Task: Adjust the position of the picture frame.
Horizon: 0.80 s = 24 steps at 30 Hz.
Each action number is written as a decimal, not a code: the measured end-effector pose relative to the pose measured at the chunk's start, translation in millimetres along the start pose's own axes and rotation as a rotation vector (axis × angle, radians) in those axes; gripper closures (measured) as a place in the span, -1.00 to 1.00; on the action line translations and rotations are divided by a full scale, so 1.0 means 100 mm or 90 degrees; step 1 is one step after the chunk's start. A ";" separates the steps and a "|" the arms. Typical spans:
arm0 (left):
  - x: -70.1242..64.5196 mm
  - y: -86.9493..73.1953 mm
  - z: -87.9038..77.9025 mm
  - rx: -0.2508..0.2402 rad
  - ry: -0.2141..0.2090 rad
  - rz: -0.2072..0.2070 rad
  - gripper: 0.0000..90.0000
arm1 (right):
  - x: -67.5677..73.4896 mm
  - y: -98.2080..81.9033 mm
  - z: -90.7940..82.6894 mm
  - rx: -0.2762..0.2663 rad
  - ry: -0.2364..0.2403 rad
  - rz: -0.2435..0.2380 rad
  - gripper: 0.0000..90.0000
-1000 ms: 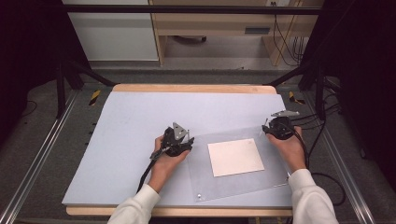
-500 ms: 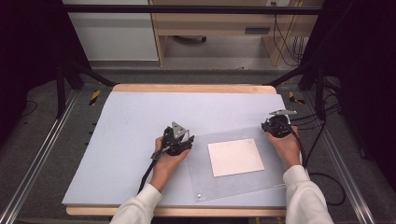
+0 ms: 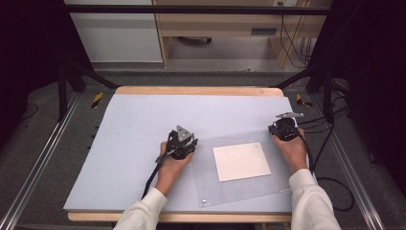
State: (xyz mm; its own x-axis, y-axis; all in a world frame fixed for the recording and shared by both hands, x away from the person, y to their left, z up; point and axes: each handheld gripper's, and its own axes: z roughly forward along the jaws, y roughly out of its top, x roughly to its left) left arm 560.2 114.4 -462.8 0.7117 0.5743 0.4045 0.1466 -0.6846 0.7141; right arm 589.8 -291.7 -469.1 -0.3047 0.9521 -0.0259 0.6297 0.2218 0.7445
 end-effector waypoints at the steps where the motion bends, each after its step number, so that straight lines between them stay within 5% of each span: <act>1: 0.00 0.00 0.01 -0.004 -0.002 -0.002 0.63 | 0.00 0.00 0.00 0.001 0.001 0.000 0.90; 9: 0.02 -0.02 0.06 -0.008 -0.016 0.004 0.87 | 0.00 0.00 0.00 0.002 0.002 0.001 0.90; 14: 0.02 -0.01 0.07 -0.002 -0.019 -0.021 0.88 | 0.00 0.01 -0.01 0.006 0.003 0.003 0.90; 19: 0.07 0.01 0.07 0.007 -0.033 0.010 0.88 | 0.01 0.02 -0.01 0.009 0.000 0.002 0.90; 24: 0.09 0.01 0.07 0.007 -0.043 0.006 0.88 | 0.01 0.03 -0.02 0.011 -0.001 0.001 0.91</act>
State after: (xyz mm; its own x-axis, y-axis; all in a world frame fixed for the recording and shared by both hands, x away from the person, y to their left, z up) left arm 572.0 115.5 -462.5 0.7575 0.5370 0.3712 0.1478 -0.6949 0.7037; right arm 590.4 -290.5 -465.8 -0.3030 0.9526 -0.0258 0.6418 0.2240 0.7334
